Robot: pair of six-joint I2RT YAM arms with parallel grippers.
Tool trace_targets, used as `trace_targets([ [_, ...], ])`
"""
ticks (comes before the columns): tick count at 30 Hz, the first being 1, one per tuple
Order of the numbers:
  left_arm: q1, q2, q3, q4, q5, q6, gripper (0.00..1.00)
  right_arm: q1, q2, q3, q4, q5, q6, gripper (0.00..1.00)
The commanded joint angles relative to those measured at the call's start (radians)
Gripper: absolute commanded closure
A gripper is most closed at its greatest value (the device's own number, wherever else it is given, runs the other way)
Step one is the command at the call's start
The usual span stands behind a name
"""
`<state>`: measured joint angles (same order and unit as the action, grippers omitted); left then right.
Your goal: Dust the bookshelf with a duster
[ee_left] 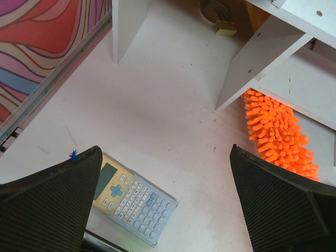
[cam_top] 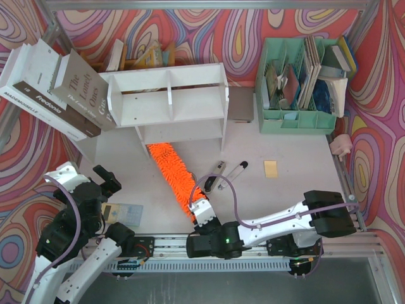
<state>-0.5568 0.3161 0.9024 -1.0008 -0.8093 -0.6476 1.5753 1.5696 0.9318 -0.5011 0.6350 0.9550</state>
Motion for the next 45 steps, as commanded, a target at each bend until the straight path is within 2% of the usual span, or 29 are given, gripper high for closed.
trace_targets([
  [1, -0.006, -0.002, 0.003, -0.009, -0.014, 0.000, 0.02, 0.031, -0.010, 0.019, 0.056, 0.100, -0.012, 1.00],
  [8, -0.005, 0.000, 0.002, -0.009, -0.015, -0.001, 0.02, -0.004, 0.099, 0.090, 0.004, 0.043, -0.022, 1.00],
  [15, -0.006, -0.006, 0.002, -0.009, -0.016, -0.001, 0.02, -0.056, 0.121, 0.090, 0.036, -0.030, -0.058, 1.00],
  [21, -0.006, -0.003, 0.002, -0.009, -0.015, 0.000, 0.02, -0.053, 0.070, 0.060, 0.028, 0.019, -0.020, 1.00],
  [27, -0.006, -0.003, 0.001, -0.008, -0.019, -0.001, 0.02, -0.049, -0.018, -0.020, 0.100, 0.018, -0.024, 1.00],
  [38, -0.005, 0.004, 0.001, -0.012, -0.022, -0.003, 0.02, -0.066, 0.163, 0.123, 0.023, -0.056, -0.075, 1.00],
  [45, -0.006, 0.006, 0.003, -0.012, -0.019, -0.002, 0.02, -0.084, 0.142, 0.099, 0.031, -0.062, -0.056, 1.00],
])
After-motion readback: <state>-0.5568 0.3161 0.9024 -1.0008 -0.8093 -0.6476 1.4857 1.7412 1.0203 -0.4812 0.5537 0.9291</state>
